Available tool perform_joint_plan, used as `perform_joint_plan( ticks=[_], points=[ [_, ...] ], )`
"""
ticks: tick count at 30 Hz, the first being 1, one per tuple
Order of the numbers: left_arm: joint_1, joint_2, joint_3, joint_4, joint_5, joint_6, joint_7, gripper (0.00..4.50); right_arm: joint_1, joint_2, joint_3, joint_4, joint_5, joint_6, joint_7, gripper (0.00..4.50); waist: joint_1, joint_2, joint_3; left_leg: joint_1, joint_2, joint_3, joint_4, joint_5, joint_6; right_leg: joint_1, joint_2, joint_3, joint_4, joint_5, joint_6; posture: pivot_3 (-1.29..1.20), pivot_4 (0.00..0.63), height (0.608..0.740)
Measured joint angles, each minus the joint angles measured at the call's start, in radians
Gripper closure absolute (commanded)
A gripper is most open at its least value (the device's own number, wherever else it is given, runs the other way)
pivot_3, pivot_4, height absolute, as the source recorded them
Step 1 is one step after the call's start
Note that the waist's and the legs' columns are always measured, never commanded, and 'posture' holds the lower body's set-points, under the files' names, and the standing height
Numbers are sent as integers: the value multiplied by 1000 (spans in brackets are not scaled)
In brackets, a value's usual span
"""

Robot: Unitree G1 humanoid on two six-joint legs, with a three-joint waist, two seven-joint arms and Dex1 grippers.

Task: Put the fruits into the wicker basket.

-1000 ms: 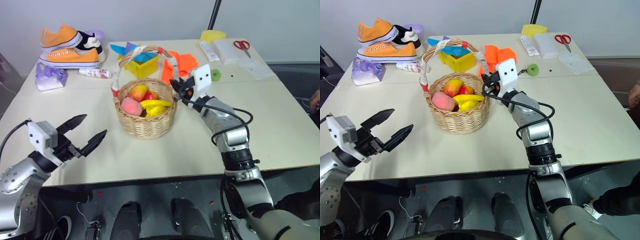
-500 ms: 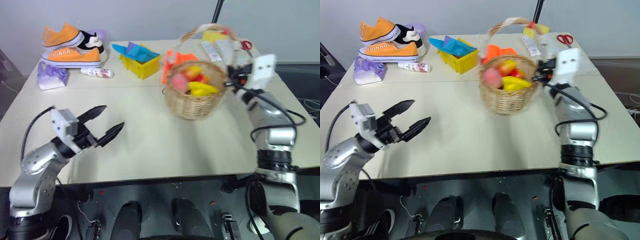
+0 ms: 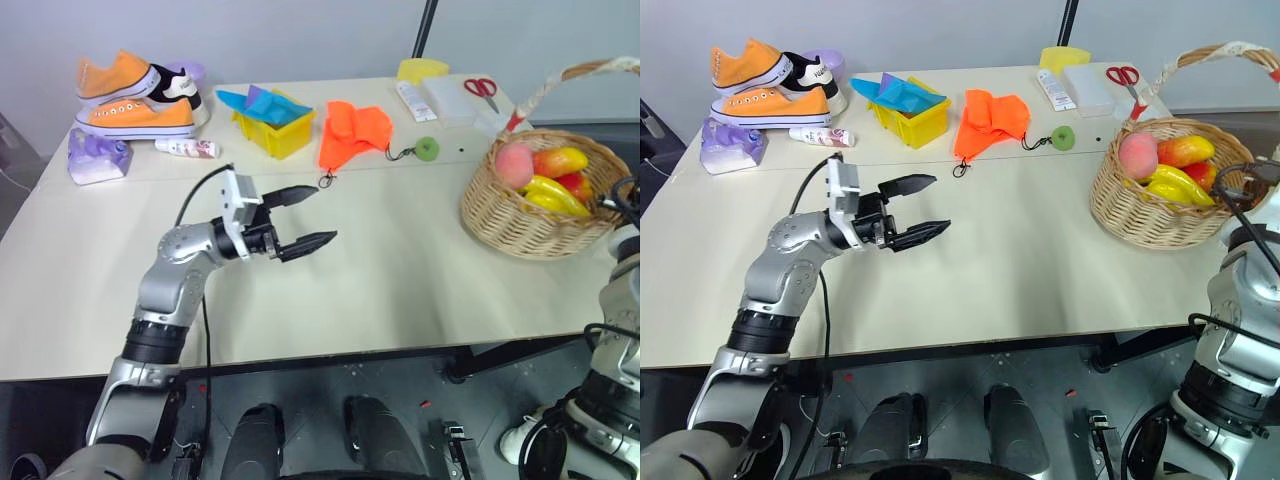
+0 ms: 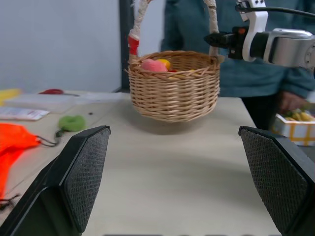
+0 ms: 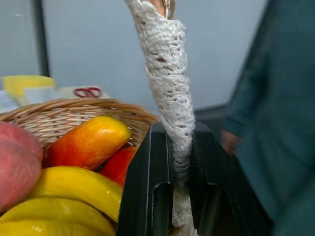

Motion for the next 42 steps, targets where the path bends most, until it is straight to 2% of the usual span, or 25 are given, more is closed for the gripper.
perform_joint_plan(
  ticks=[10,13,19,24,36,39,42],
  points=[
    [45,22,-3,-25,9,-5,-30,0,26,47,25,6,-60,-1,-103,4464,4,0,0,-1,0,0,0,0,0,0,-1,0,0,-1,-2,0,150,740],
    [80,31,1,-54,10,-2,-15,0,23,43,33,54,-71,-15,-94,3141,3,0,0,0,0,0,0,0,0,0,-1,0,0,-1,-2,0,150,740],
    [113,39,13,-94,9,-1,18,0,9,50,54,67,-55,-29,-79,41,3,0,0,0,0,0,0,0,0,0,-1,0,0,-1,-1,0,150,740],
    [143,38,27,-103,9,2,43,0,92,84,92,-35,-54,-40,-62,41,5,0,0,-1,0,-1,0,0,0,0,-1,0,0,-2,-1,0,150,740],
    [206,54,58,-147,6,2,82,0,318,152,77,-270,-97,-135,-68,41,4,1,0,0,0,0,1,0,0,1,-1,0,0,-2,-1,0,150,740],
    [231,59,85,-164,4,4,113,0,391,149,141,-337,-80,-218,30,41,1,1,-1,1,1,0,0,0,0,1,-1,0,0,-2,-1,0,150,740],
    [261,62,117,-174,6,3,155,0,403,134,279,-372,4,-279,186,41,-4,1,-1,2,1,-1,0,0,0,2,0,-1,0,-2,-1,0,150,740]
  ],
)
